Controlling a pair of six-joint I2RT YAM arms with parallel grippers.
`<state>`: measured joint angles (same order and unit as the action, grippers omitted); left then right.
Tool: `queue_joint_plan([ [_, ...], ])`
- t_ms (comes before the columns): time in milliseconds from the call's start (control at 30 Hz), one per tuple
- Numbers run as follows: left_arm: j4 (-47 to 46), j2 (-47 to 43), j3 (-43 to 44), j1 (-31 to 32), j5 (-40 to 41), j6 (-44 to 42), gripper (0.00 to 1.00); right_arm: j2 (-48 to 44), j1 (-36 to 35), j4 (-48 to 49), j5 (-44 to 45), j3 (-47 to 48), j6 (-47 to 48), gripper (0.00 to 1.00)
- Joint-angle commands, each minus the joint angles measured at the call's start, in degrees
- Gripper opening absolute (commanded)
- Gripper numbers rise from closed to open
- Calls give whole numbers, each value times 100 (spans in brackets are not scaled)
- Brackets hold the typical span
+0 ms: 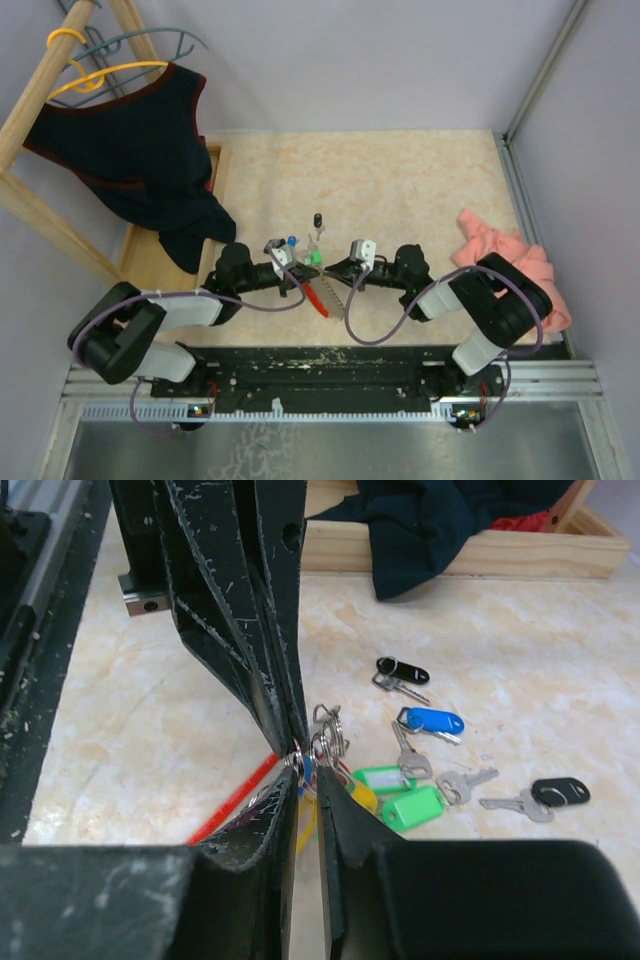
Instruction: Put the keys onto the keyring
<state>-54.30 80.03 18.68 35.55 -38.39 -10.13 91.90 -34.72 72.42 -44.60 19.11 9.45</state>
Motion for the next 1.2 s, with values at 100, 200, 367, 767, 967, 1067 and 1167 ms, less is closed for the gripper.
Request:
queue_joint_plan([
  [100, 2347, -326, 825, 5, 1, -865, 0, -752, 119, -1813, 91, 302, 1077, 18],
  [200, 2594, -396, 934, 13, -72, -956, 0, -780, 122, -2126, 52, 411, 1230, 19],
  [367, 2776, -371, 1051, 60, -129, -1052, 0, -662, 115, -2074, -154, 546, 1197, 19],
  [767, 2811, -261, 1204, 143, -182, -1136, 0, -330, 61, -1866, -668, 776, 943, 19],
  [967, 2856, -234, 1252, 158, -203, -1176, 0, -226, 44, -1889, -682, 817, 944, 19],
  [1067, 2855, -210, 1268, 170, -246, -1182, 0, -216, 44, -1894, -682, 852, 949, 15],
  [1167, 2893, -144, 1308, 186, -264, -1199, 0, -207, 35, -1890, -689, 863, 929, 10],
])
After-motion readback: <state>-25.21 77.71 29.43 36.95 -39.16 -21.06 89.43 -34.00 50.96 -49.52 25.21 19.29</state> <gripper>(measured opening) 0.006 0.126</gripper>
